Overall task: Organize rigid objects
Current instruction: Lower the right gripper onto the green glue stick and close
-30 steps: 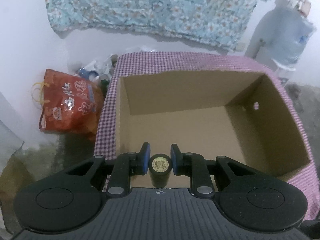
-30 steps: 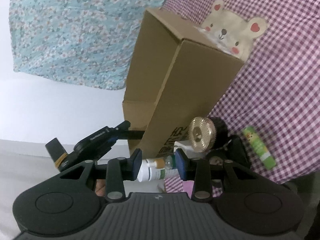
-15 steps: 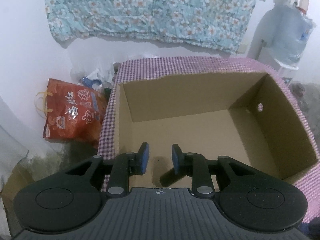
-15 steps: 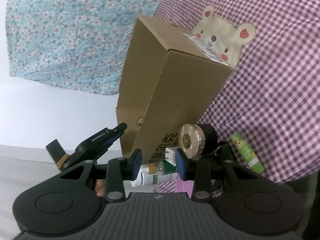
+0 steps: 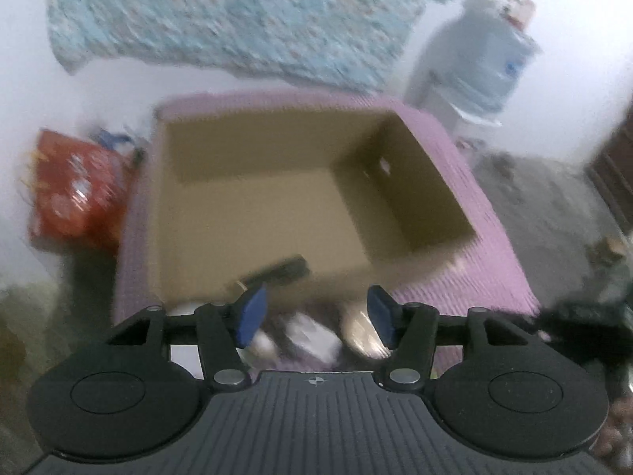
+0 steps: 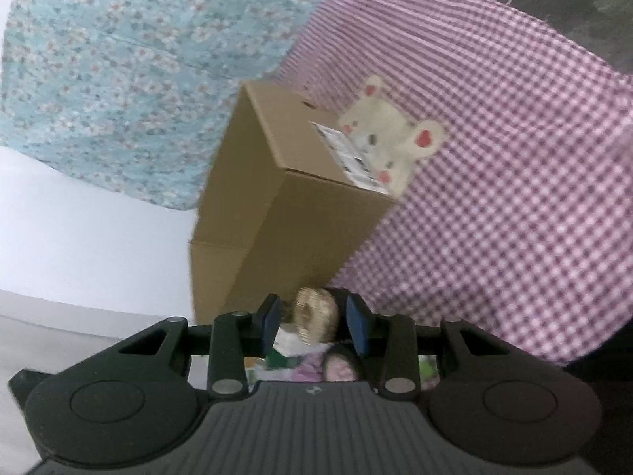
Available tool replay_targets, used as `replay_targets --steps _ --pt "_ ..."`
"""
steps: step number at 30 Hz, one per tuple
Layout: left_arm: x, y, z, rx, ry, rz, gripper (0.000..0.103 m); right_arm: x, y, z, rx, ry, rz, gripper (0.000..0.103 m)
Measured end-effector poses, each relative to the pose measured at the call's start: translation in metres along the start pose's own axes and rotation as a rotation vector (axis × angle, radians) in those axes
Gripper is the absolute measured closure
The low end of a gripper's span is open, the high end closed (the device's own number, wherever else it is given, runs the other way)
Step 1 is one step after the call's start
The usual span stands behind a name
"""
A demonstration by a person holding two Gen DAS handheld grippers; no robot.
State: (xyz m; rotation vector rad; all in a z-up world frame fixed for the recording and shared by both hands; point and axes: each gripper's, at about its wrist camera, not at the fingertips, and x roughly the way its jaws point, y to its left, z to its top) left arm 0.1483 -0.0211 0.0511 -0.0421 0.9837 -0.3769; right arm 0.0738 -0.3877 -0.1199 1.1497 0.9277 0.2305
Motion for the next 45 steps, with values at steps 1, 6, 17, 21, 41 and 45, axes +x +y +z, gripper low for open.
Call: replay_targets --steps 1,6,17,21,41,45 --pt "0.005 -0.006 -0.006 0.013 0.02 -0.024 0.047 0.001 -0.002 -0.001 -0.003 0.011 -0.016 0.064" --pt "0.04 -0.037 -0.037 0.076 0.119 -0.127 0.047 0.017 -0.016 -0.004 -0.009 0.084 -0.099 0.064" --pt "0.101 -0.079 -0.062 0.151 0.231 -0.263 0.058 0.06 -0.011 -0.005 -0.169 0.182 -0.209 0.066" --pt "0.114 -0.087 -0.065 0.172 0.248 -0.257 0.064 0.077 0.002 -0.009 -0.312 0.216 -0.264 0.072" --pt "0.147 -0.114 -0.073 0.293 0.298 -0.155 0.078 0.08 -0.002 0.001 -0.345 0.236 -0.238 0.088" --pt "0.147 -0.117 -0.071 0.294 0.286 -0.14 0.083 0.073 -0.011 0.005 -0.295 0.216 -0.209 0.089"
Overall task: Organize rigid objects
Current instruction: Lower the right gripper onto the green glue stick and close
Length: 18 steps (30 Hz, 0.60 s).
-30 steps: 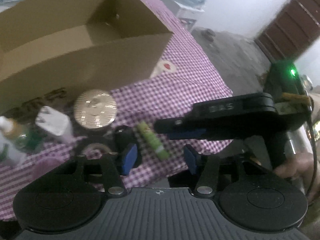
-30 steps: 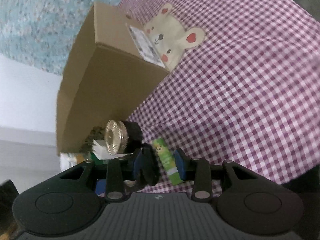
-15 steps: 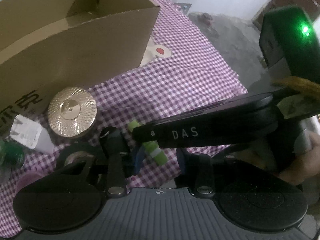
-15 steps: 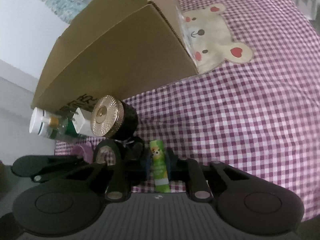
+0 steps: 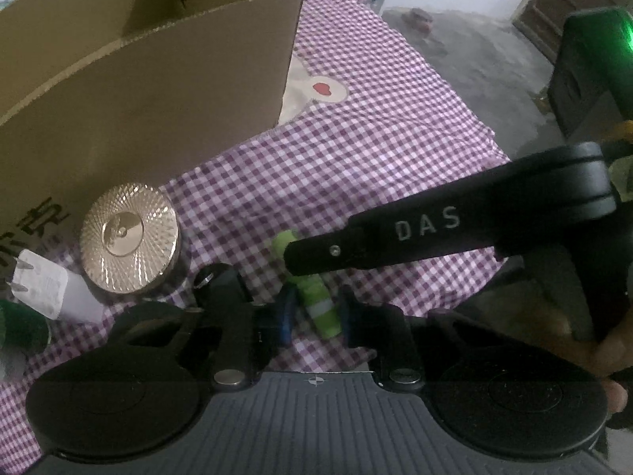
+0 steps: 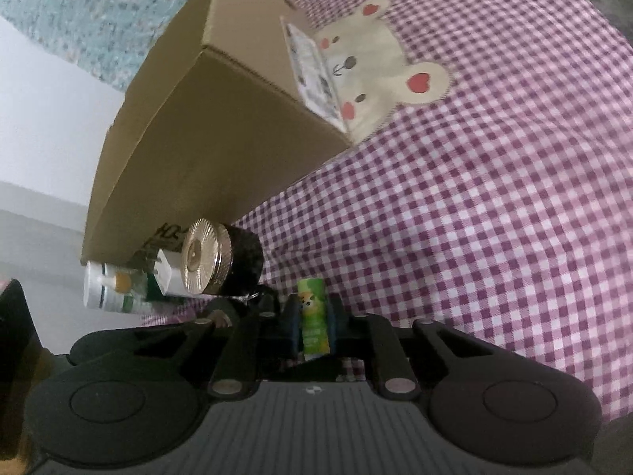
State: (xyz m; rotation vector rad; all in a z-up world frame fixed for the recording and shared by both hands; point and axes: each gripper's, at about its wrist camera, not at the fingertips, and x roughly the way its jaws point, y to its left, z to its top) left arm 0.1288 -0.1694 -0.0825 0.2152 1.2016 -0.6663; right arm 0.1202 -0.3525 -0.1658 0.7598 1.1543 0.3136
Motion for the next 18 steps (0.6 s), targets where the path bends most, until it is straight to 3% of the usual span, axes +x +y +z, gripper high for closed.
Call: replay_targets --steps 3,5,12,18 --pt "-0.007 -0.003 0.003 0.005 -0.017 0.001 0.085 -0.005 -0.002 -0.001 0.01 -0.021 0.01 0.09" --pt "-0.015 -0.005 0.005 0.009 -0.036 -0.006 0.086 -0.012 0.0 -0.002 0.013 -0.033 0.023 0.1" --pt "-0.039 -0.006 0.004 0.009 -0.115 -0.002 0.086 -0.041 0.023 0.0 -0.034 -0.107 0.01 0.101" --pt "-0.036 0.001 -0.01 -0.016 -0.093 -0.037 0.084 -0.051 0.029 0.001 -0.043 -0.117 -0.033 0.097"
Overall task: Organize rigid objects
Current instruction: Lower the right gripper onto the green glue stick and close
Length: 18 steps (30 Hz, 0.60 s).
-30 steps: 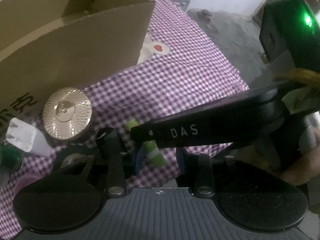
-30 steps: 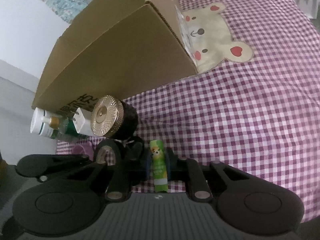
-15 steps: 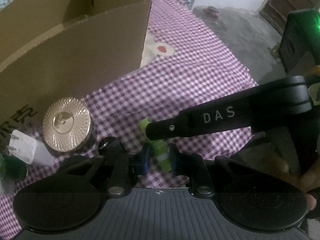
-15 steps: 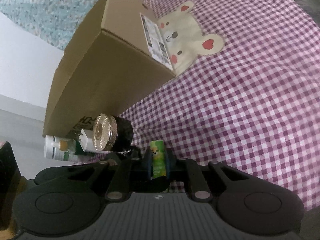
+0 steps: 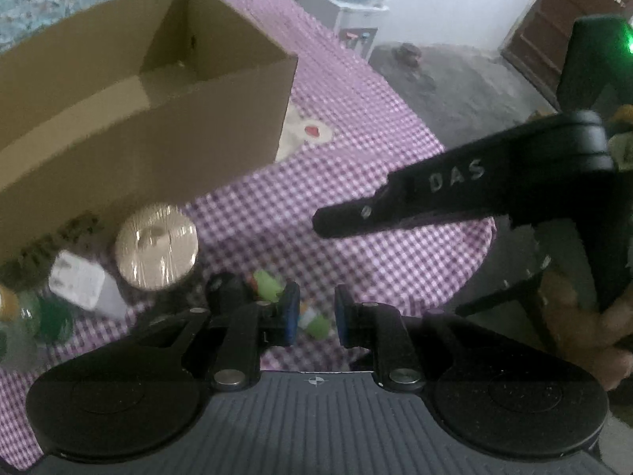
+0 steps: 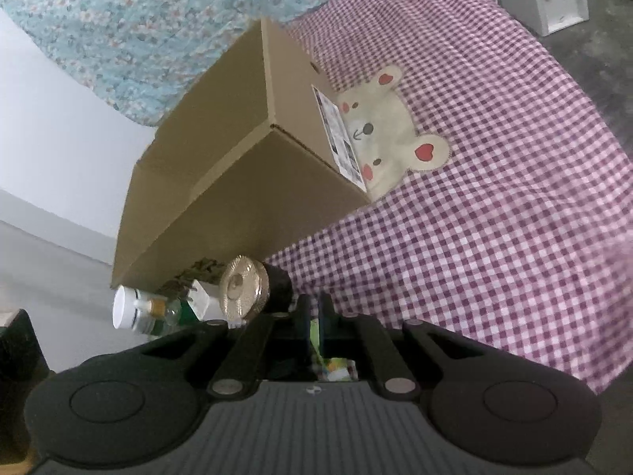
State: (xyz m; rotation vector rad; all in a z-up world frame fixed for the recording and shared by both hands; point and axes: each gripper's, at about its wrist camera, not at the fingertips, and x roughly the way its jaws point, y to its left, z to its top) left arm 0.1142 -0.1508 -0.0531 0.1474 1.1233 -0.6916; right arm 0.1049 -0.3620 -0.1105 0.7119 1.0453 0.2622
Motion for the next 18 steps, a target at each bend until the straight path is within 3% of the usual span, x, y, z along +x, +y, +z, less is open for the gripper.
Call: replay_targets --steps 9,11,13,18 --pt "0.023 0.01 -0.014 -0.065 0.065 -0.019 0.081 0.026 0.0 -0.015 -0.018 0.105 -0.063 0.089" --pt "0.025 0.012 -0.014 -0.081 0.063 -0.03 0.078 0.034 0.002 -0.015 -0.03 0.124 -0.063 0.077" --pt "0.027 0.012 -0.011 -0.087 0.064 -0.037 0.077 0.041 0.003 -0.015 -0.04 0.139 -0.059 0.071" --pt "0.033 0.013 -0.007 -0.079 0.063 -0.004 0.078 0.058 0.002 -0.012 -0.033 0.172 -0.027 0.071"
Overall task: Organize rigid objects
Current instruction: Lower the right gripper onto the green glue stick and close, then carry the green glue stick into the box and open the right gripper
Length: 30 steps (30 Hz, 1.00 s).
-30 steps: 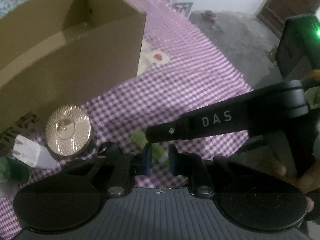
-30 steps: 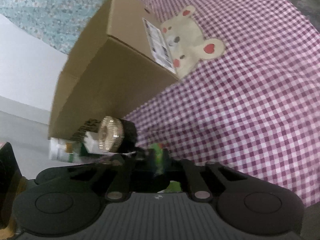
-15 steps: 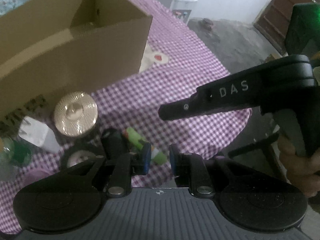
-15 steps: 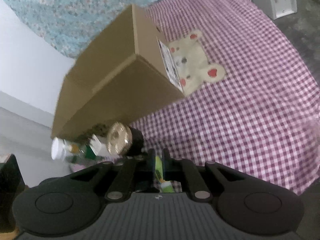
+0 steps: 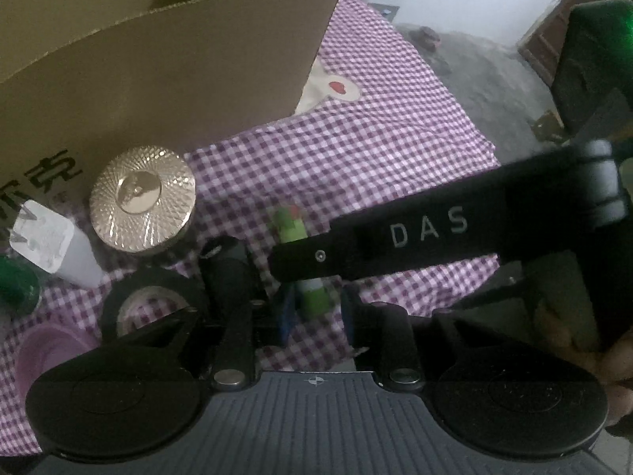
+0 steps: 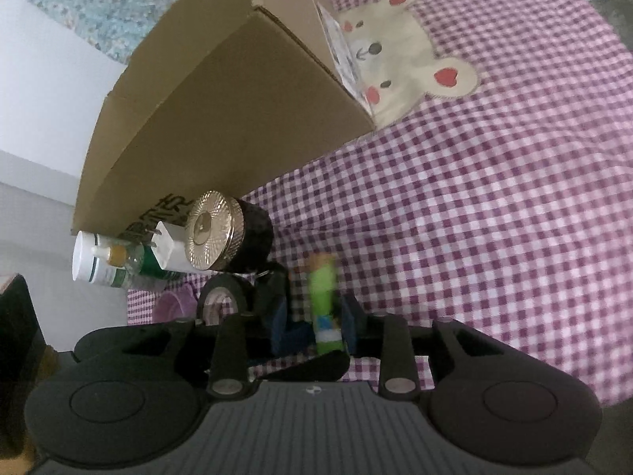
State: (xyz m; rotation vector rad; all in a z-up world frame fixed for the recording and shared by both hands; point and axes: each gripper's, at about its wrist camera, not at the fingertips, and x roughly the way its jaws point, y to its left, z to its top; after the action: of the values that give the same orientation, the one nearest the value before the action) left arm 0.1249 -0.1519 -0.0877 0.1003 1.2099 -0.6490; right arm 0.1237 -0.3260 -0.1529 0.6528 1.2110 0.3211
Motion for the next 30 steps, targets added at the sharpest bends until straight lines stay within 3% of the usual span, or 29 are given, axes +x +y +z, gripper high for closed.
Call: replay_targets --steps 10,15,19,26,30 --pt "0.005 -0.003 0.011 0.028 -0.005 0.055 0.078 0.002 -0.026 0.01 0.122 0.018 0.102 0.073" --pt "0.007 -0.008 0.014 0.056 -0.013 0.109 0.085 0.001 -0.037 0.012 0.182 0.011 0.149 0.074" --pt "0.005 -0.009 0.013 0.061 -0.03 0.122 0.089 -0.002 -0.041 0.011 0.186 -0.003 0.148 0.082" --pt "-0.015 -0.014 0.009 0.067 -0.082 0.109 0.089 -0.016 -0.034 0.004 0.182 -0.044 0.151 0.083" --pt "-0.05 -0.017 0.008 0.068 -0.164 0.106 0.089 -0.041 -0.009 0.002 0.135 -0.091 0.149 0.083"
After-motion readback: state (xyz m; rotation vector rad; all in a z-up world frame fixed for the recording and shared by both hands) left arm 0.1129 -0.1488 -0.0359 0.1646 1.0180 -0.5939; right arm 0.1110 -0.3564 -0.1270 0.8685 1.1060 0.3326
